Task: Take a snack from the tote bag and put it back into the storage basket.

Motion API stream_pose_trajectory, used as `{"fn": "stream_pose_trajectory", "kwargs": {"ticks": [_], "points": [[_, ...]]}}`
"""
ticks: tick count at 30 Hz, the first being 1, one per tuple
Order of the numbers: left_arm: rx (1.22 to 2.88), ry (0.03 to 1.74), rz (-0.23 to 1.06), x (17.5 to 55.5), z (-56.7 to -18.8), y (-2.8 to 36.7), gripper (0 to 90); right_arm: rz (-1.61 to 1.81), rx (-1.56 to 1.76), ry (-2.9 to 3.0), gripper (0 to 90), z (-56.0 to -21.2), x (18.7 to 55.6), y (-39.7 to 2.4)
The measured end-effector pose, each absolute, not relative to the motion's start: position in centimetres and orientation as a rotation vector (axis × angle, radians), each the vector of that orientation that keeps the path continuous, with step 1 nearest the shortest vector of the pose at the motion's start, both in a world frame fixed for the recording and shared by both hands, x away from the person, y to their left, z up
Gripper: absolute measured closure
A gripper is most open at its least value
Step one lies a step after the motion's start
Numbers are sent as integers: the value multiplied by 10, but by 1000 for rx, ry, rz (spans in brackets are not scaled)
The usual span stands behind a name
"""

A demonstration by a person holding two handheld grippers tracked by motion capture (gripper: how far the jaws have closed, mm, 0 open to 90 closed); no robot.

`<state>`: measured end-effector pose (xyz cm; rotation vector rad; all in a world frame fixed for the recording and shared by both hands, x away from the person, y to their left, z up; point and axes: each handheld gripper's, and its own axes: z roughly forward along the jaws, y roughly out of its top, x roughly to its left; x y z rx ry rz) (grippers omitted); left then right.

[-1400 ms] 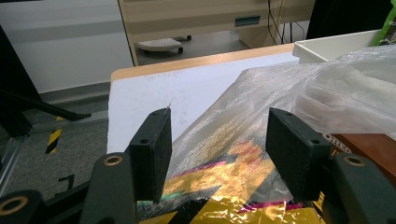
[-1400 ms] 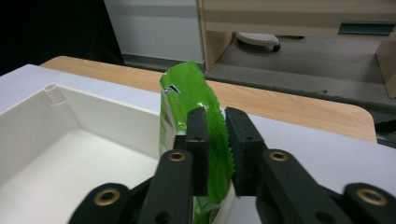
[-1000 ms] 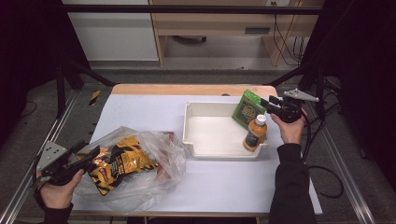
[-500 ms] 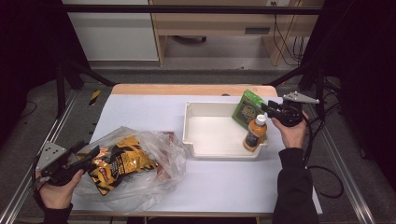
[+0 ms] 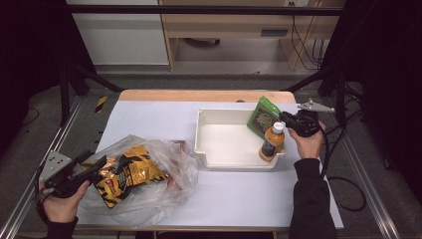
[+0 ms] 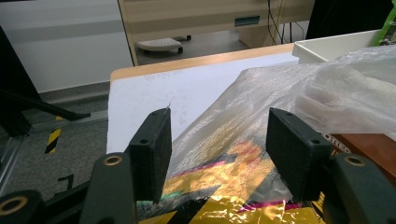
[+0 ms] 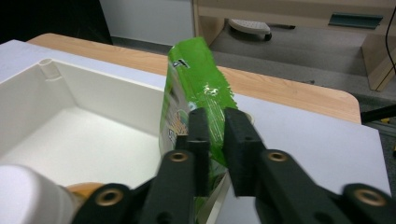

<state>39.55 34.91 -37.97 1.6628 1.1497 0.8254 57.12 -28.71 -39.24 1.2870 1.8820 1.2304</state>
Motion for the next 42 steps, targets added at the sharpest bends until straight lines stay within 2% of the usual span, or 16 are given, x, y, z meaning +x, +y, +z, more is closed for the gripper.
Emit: {"fn": "stream_pose_trajectory", "kwargs": {"ticks": [4,18,22,26,32,35,42], "points": [[1667,1151,823,396,-380,349,405,1217,1284,1884,898,-395,577,-286],[1681,1158,817,399,-384,349,404,1272,1226,1848,900,-388,590,-286],[1683,1156,817,399,-385,348,404,1238,1252,1859,899,-396,598,-284],[1685,1158,816,399,-385,348,403,1232,1262,1864,876,-403,602,-283],[1678,1154,819,398,-384,348,403,1276,1263,1813,731,-397,596,-287],[1683,1151,818,398,-384,347,403,1286,1277,1838,687,-394,590,-289],[1682,1151,821,398,-384,347,403,1273,1327,1877,656,-407,592,-290]]}}
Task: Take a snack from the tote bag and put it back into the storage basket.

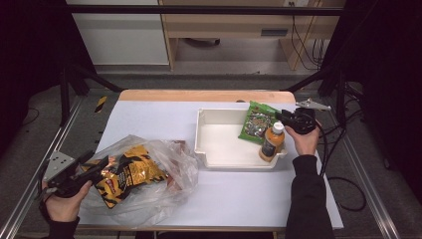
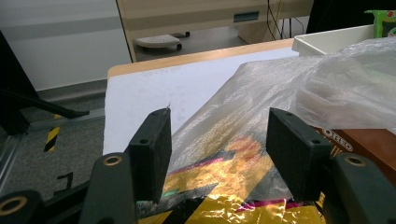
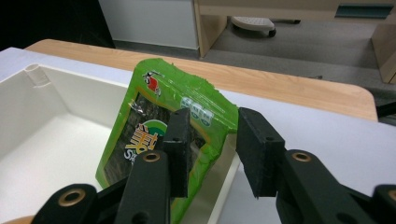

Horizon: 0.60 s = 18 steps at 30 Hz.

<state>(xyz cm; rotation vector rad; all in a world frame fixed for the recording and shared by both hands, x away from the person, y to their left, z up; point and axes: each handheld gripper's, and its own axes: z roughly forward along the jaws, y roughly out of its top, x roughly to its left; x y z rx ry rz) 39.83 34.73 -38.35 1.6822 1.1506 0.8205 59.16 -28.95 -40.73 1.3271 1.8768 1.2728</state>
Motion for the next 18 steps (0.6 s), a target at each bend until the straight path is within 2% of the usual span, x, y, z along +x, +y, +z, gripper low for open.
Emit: {"fn": "stream_pose_trajectory", "kwargs": {"ticks": [5,10,13,18], "points": [[1684,1153,818,399,-384,348,403,1254,1341,1884,675,-414,599,-286],[1685,1156,816,399,-385,349,403,1269,1327,1871,849,-420,607,-282],[1686,1155,816,400,-385,348,403,1299,1333,1854,856,-421,610,-282],[1684,1156,817,399,-385,348,403,1320,1336,1840,819,-419,605,-287]]}}
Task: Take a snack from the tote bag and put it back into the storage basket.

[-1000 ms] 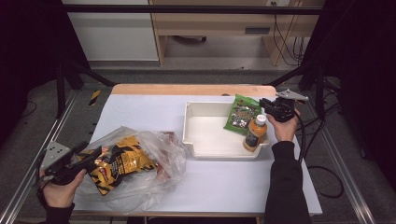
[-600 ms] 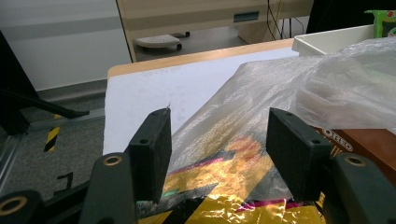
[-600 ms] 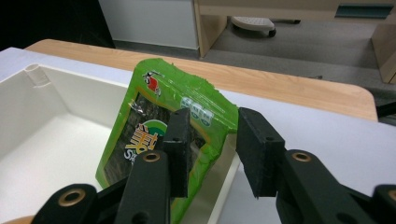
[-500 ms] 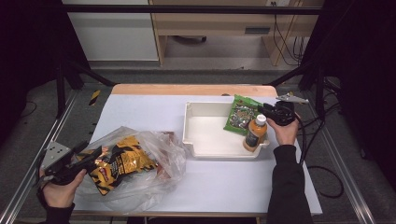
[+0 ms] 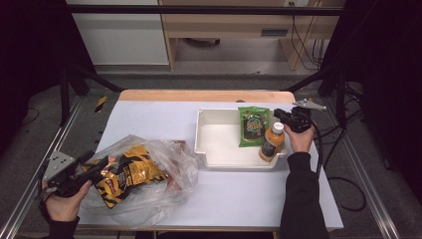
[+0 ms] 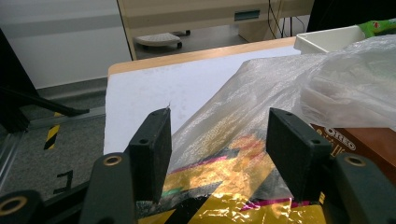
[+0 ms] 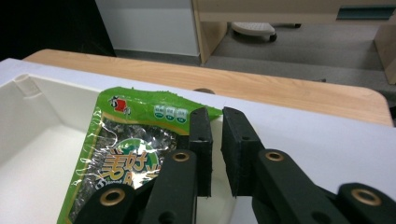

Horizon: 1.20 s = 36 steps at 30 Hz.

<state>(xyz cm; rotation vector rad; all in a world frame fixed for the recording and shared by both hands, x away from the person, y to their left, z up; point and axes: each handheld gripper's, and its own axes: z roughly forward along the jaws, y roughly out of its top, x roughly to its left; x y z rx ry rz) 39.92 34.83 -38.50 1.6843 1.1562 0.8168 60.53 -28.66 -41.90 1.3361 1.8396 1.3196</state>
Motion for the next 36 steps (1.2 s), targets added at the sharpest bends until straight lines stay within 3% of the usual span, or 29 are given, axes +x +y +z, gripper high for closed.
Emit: {"fn": "stream_pose_trajectory", "kwargs": {"ticks": [10,20,30,36], "points": [[1671,1147,810,397,-383,348,401,1376,1253,1694,696,-376,567,-301],[1646,1137,819,393,-378,351,392,1400,1158,1646,546,-333,512,-288],[1615,1120,817,391,-374,354,336,1425,1060,1707,398,-319,471,-249],[1597,1116,817,388,-371,357,323,1454,1013,1805,385,-328,456,-219]]}}
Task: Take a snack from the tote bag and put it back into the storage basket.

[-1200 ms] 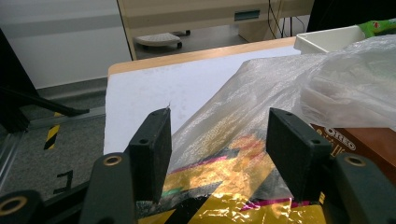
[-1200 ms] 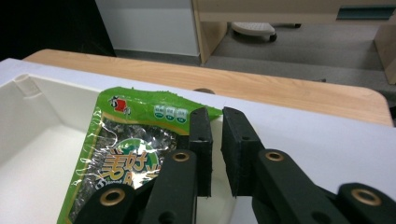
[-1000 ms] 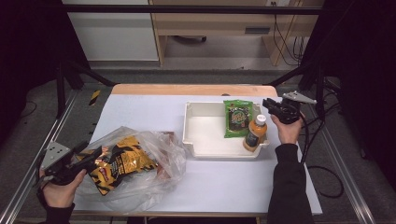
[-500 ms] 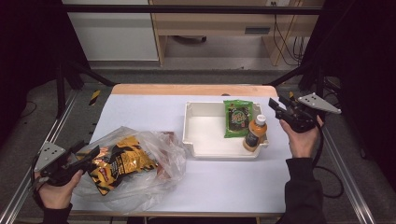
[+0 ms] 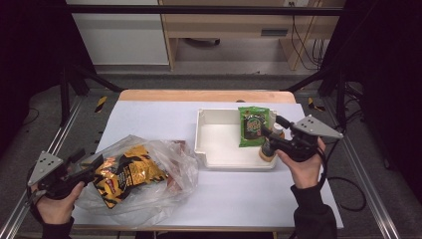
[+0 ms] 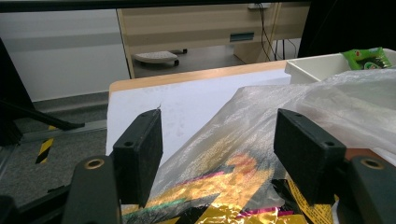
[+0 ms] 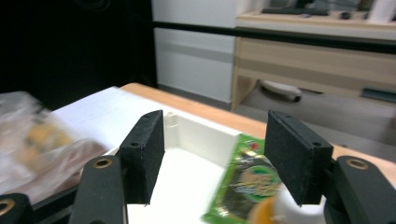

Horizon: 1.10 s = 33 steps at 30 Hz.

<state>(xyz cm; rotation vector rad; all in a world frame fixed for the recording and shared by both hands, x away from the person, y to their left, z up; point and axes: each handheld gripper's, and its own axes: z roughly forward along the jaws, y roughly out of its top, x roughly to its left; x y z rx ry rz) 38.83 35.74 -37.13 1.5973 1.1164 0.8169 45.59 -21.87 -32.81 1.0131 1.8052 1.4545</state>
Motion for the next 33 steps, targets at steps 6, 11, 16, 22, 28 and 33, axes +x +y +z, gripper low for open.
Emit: {"fn": "stream_pose_trajectory", "kwargs": {"ticks": [6,11,16,22,28,33], "points": [[1586,1118,813,387,-370,360,320,1493,949,1889,379,-330,448,-185],[1580,1118,812,387,-370,361,316,1525,926,1925,365,-328,446,-158],[1564,1116,816,385,-367,365,315,1540,884,1981,352,-331,445,-129],[1553,1118,819,384,-366,367,315,1581,850,2029,338,-335,446,-102],[1554,1116,818,384,-365,367,315,1589,813,2079,340,-340,443,-79],[1549,1126,813,384,-366,370,317,1600,790,2109,349,-343,443,-61]]}}
